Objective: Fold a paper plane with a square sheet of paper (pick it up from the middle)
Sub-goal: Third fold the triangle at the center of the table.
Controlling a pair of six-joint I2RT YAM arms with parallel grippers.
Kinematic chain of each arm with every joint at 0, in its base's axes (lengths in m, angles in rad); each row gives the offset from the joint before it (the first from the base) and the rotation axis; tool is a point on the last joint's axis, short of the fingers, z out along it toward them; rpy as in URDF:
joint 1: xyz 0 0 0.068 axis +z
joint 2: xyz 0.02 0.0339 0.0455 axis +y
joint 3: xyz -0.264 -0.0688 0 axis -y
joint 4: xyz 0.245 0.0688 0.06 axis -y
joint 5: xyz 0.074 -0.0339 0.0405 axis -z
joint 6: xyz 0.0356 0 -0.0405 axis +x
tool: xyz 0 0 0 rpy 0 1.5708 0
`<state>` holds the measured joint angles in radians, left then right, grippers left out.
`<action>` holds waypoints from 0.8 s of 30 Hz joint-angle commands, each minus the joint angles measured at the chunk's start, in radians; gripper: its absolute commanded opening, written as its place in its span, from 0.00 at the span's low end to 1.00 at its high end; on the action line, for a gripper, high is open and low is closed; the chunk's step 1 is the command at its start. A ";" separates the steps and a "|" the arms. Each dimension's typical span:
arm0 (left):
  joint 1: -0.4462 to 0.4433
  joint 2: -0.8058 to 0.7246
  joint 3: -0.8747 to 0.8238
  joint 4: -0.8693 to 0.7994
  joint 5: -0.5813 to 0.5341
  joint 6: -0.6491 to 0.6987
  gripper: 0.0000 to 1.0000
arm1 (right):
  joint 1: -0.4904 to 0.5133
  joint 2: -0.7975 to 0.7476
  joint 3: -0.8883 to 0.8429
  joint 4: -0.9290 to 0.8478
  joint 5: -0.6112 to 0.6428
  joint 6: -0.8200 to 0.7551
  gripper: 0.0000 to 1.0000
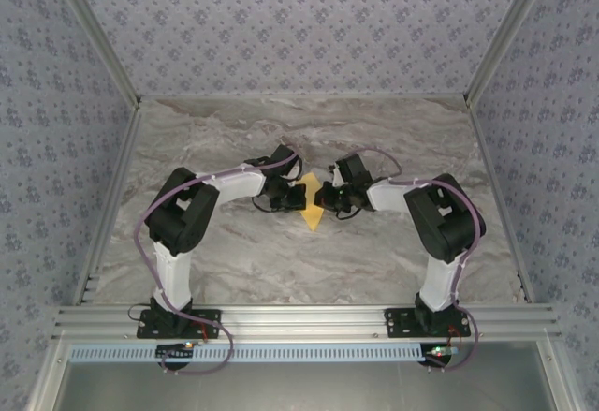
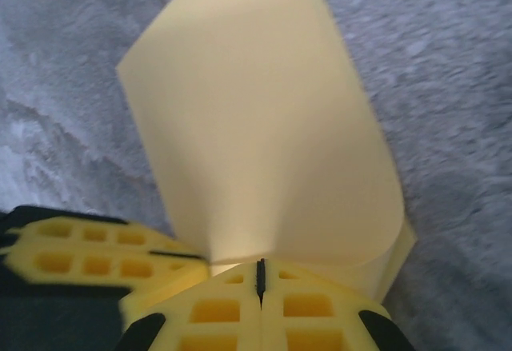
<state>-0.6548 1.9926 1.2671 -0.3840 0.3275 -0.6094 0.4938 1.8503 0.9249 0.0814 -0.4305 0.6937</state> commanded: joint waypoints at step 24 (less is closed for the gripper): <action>-0.001 0.108 -0.075 -0.144 -0.148 0.016 0.00 | 0.009 -0.192 -0.098 -0.036 -0.002 0.106 0.00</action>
<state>-0.6567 1.9926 1.2667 -0.3824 0.3241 -0.5930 0.4675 1.6672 0.8730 0.0433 -0.3931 0.7376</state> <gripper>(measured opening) 0.061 0.043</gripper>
